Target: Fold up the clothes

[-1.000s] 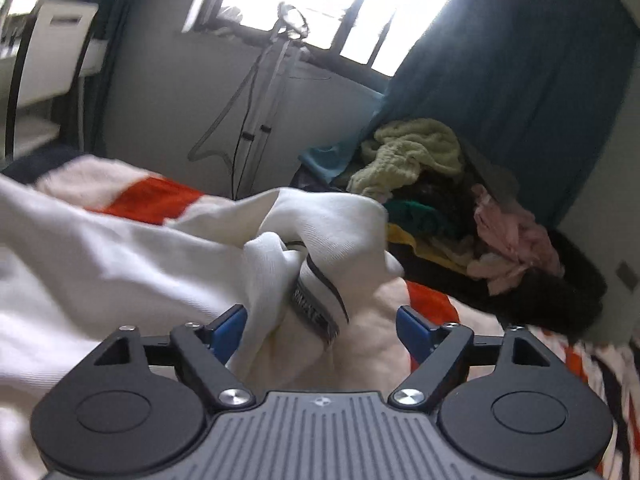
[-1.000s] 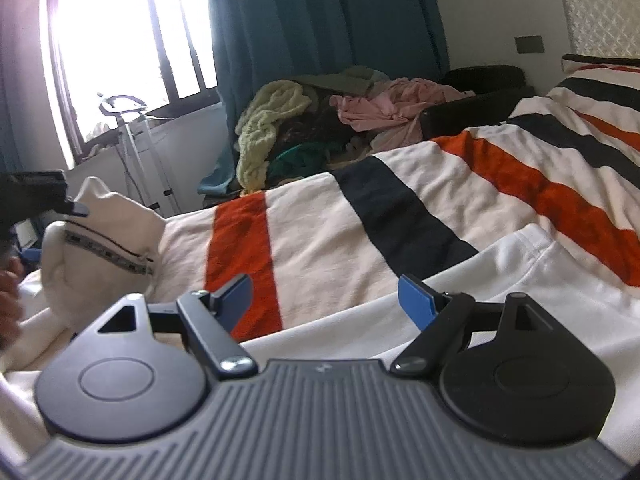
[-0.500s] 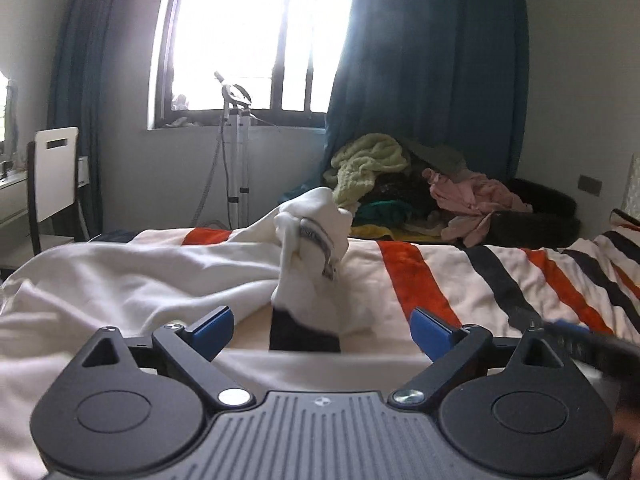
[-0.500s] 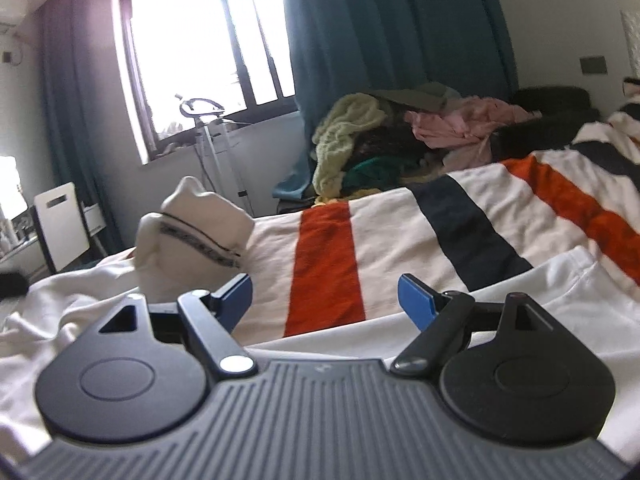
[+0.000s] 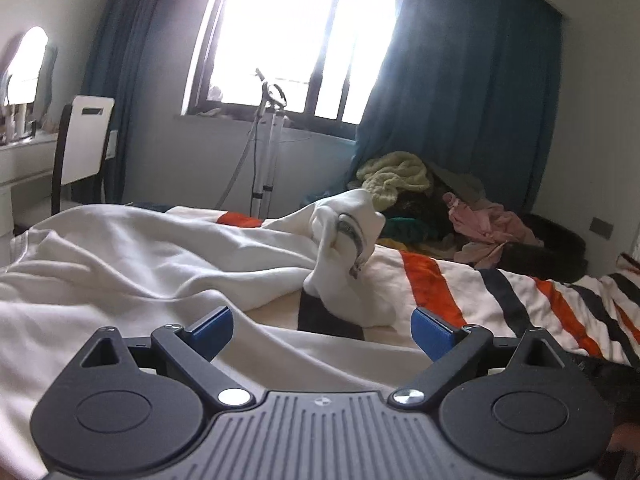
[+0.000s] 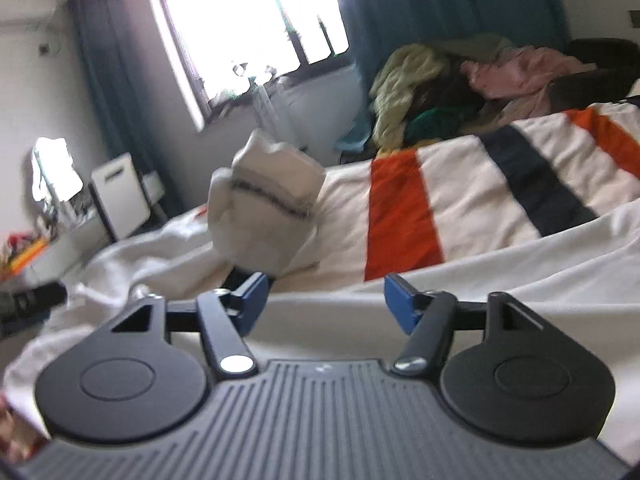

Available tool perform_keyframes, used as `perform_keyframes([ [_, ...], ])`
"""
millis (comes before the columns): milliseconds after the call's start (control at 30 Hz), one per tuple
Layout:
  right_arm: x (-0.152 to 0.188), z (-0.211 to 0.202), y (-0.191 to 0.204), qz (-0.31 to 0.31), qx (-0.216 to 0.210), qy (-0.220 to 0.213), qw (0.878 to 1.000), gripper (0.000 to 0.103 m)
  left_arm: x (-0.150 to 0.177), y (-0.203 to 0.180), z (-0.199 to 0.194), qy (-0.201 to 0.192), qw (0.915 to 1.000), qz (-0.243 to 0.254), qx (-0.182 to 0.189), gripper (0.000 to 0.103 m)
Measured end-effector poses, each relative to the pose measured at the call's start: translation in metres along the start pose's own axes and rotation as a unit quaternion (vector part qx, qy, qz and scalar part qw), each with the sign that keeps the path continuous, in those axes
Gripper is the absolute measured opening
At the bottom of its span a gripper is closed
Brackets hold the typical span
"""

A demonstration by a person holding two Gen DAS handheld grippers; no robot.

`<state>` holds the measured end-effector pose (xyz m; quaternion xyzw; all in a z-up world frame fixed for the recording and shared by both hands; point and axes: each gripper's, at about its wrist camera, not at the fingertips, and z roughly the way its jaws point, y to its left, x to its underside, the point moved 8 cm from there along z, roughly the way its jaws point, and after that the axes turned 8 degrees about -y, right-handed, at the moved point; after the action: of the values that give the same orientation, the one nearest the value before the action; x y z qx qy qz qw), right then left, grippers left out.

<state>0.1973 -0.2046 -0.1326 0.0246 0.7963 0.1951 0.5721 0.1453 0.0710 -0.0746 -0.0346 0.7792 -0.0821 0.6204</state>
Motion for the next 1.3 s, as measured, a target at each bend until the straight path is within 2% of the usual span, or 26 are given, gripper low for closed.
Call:
perform_keyframes([
  [100, 0.010, 0.020, 0.005, 0.026, -0.022, 0.034, 0.999, 0.061, 0.000, 0.008, 0.004, -0.004, 0.9993, -0.001, -0.036, 0.097],
  [167, 0.015, 0.035, 0.010, 0.046, -0.040, 0.055, 0.997, 0.061, -0.003, 0.017, 0.006, -0.011, 0.9980, -0.020, -0.059, 0.097],
  [300, 0.019, 0.084, 0.024, 0.127, -0.064, 0.073, 0.987, 0.061, -0.008, 0.035, 0.010, -0.031, 0.9952, -0.075, -0.055, 0.098],
  [367, 0.024, 0.114, 0.024, 0.177, -0.054, 0.075, 0.980, 0.061, -0.006, 0.045, 0.015, -0.036, 0.9933, -0.091, -0.061, 0.099],
  [500, 0.032, 0.164, 0.025, 0.240, -0.025, 0.059, 0.969, 0.061, 0.009, 0.060, 0.032, -0.012, 0.9909, -0.123, -0.055, 0.099],
  [600, 0.034, 0.198, 0.020, 0.290, -0.006, 0.047, 0.956, 0.061, 0.020, 0.058, 0.045, 0.006, 0.9928, -0.108, -0.051, 0.099],
  [633, 0.033, 0.204, 0.015, 0.300, 0.004, 0.043, 0.953, 0.058, 0.023, 0.056, 0.049, 0.009, 0.9939, -0.098, -0.050, 0.099],
  [667, 0.030, 0.208, 0.009, 0.301, 0.017, 0.039, 0.953, 0.040, 0.024, 0.051, 0.052, 0.004, 0.9953, -0.085, -0.045, 0.099],
  [733, 0.025, 0.215, -0.004, 0.304, 0.044, 0.031, 0.951, 0.013, 0.029, 0.043, 0.057, 0.002, 0.9974, -0.063, -0.035, 0.099],
  [767, 0.023, 0.218, -0.010, 0.305, 0.058, 0.027, 0.950, 0.011, 0.031, 0.040, 0.060, 0.005, 0.9979, -0.057, -0.032, 0.099],
  [867, 0.000, 0.209, -0.045, 0.281, 0.096, -0.007, 0.955, 0.008, 0.039, 0.030, 0.069, 0.013, 0.9989, -0.041, -0.021, 0.099],
  [1000, -0.036, 0.179, -0.117, 0.276, 0.143, -0.053, 0.949, 0.008, 0.046, 0.024, 0.074, 0.020, 0.9992, -0.028, -0.018, 0.099],
  [1233, -0.089, 0.112, -0.224, 0.258, 0.192, -0.105, 0.941, 0.007, 0.058, 0.020, 0.080, 0.040, 0.9987, -0.023, -0.020, 0.099],
  [1300, -0.099, 0.098, -0.237, 0.256, 0.191, -0.115, 0.941, 0.007, 0.061, 0.020, 0.083, 0.040, 0.9988, -0.010, -0.027, 0.099],
])
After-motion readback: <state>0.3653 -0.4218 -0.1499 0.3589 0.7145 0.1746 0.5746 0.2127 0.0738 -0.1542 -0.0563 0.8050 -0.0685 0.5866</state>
